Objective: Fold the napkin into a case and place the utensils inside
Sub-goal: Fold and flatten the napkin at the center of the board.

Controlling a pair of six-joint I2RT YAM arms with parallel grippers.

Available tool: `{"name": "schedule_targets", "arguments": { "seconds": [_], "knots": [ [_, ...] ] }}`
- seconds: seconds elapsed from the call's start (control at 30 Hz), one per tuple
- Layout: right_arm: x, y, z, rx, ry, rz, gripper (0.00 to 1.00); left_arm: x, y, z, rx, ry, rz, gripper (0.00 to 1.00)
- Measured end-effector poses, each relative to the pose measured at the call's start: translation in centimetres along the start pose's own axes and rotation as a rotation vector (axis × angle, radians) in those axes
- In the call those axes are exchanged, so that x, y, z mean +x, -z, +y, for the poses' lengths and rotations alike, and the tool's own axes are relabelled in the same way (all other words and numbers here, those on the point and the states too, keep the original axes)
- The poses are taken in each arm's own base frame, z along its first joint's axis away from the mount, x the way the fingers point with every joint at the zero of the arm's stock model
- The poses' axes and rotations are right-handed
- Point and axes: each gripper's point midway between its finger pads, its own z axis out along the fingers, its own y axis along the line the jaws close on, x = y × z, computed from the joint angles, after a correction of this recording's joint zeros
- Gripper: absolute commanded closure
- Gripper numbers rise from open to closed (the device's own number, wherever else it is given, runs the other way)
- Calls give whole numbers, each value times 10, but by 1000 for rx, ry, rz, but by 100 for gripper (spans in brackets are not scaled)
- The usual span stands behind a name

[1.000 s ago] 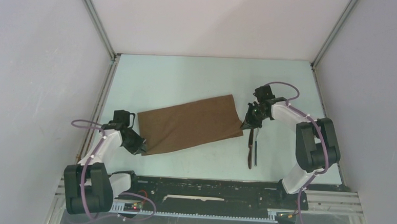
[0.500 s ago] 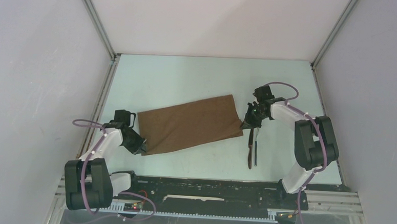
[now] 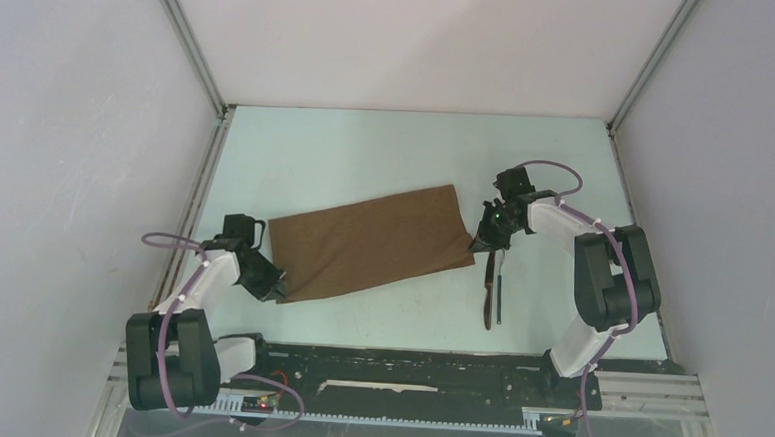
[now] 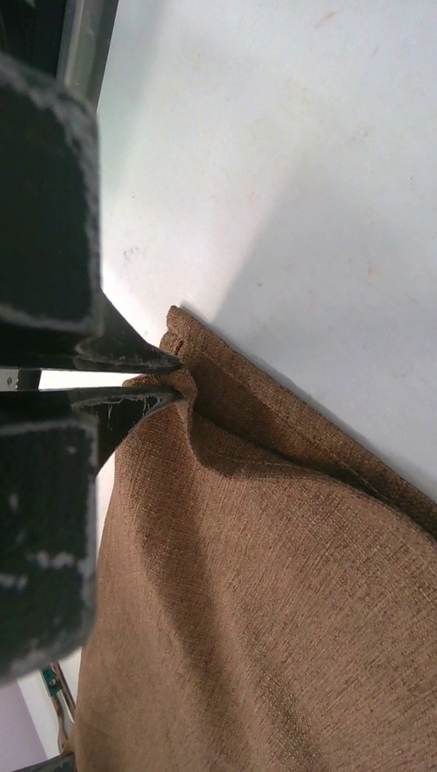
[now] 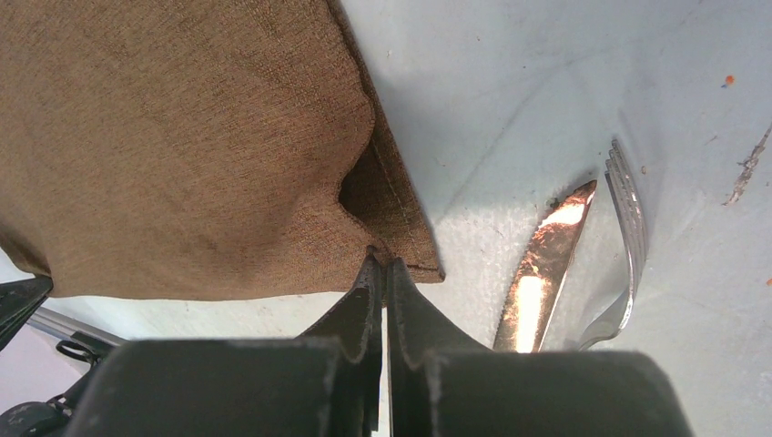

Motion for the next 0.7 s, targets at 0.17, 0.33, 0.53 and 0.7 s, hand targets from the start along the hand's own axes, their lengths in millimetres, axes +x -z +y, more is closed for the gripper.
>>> {"name": "schedule_targets", "arguments": {
  "seconds": [0.17,0.33,0.53,0.7],
  "knots": [
    [0,-1,0,0,0,2,100,0,4,-1,12,1,-14,87],
    [0,-1,0,1,0,2,100,0,16,0,28,14,-41,58],
    [1,-2,2,-2,10,3,76,-11,48,-6,55,22,-134,45],
    [6,-3,3,14,46,7,55,-20,61,-21,121,4,-172,42]
  ]
}}
